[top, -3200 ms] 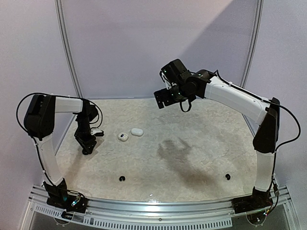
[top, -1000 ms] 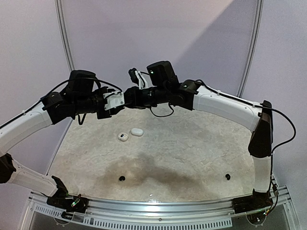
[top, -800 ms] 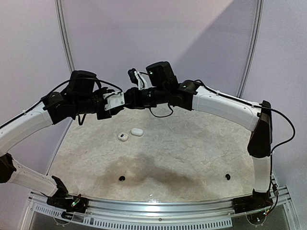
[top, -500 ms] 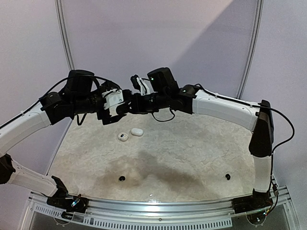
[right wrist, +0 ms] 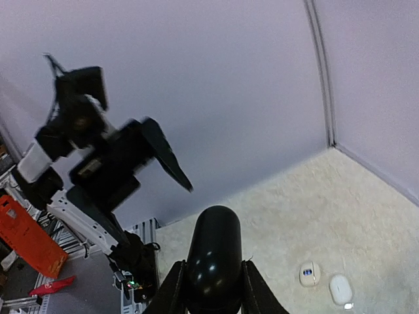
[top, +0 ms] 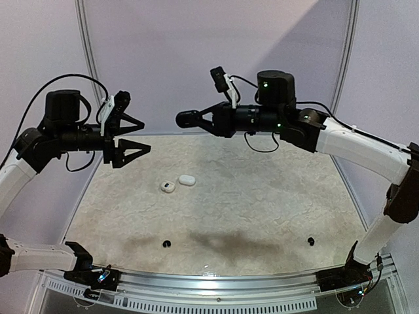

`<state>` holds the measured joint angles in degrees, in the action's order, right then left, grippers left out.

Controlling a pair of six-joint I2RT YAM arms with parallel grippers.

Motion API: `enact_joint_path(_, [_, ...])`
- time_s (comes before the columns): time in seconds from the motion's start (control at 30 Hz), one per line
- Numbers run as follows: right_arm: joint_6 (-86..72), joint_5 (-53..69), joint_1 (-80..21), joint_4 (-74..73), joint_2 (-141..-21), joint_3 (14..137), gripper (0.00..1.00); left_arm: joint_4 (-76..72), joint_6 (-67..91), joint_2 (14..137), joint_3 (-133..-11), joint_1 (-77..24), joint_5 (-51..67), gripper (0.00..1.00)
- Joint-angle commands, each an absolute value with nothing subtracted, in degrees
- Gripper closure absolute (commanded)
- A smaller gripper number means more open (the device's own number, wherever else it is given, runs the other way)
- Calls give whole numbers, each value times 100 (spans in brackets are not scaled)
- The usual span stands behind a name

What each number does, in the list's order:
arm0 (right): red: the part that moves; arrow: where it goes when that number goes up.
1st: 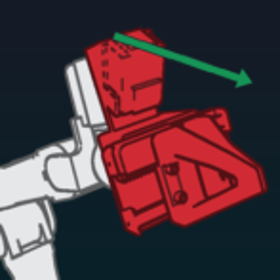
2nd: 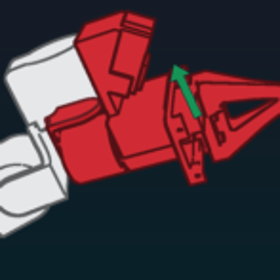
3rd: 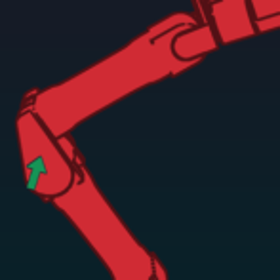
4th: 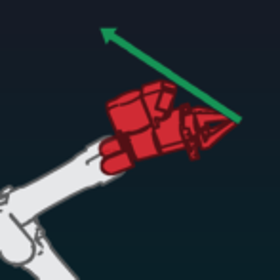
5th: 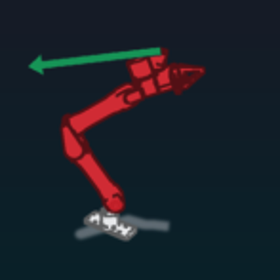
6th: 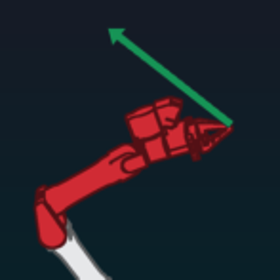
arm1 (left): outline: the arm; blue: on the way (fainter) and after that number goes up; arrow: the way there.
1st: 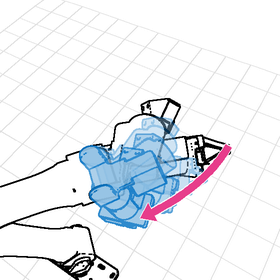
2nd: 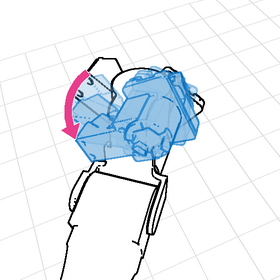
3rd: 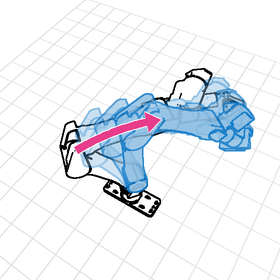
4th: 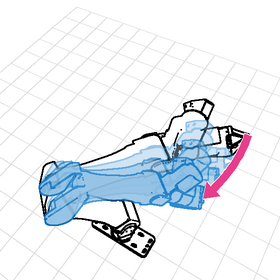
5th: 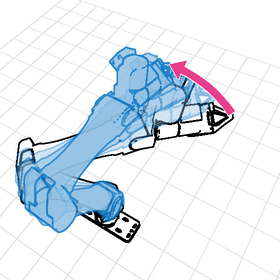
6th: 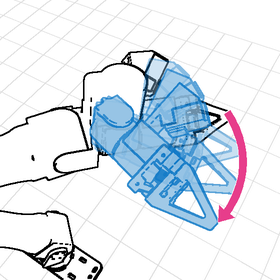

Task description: Insert the wireless bluetooth earbuds into the charging case

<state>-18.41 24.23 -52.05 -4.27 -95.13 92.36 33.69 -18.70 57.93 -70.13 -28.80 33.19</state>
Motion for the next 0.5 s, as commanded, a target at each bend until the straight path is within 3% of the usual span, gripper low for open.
enact_joint_path(0.0, [-1198,3399,-5261,769,-9306,9016,100,1125,295,5537,-6059,-2825,5063,19])
enact_joint_path(0.1, [-763,3449,-5494,1239,-9194,8831,100,-1587,1774,5553,-5274,-2909,5349,19])
enact_joint_path(0.17, [-533,3526,-5589,1546,-9168,8789,100,-2590,2168,5685,-5046,-3087,5282,18])
enact_joint_path(0.47, [-350,3911,-5596,1565,-9115,8760,100,-2660,2462,5862,-5218,-3419,4895,21])
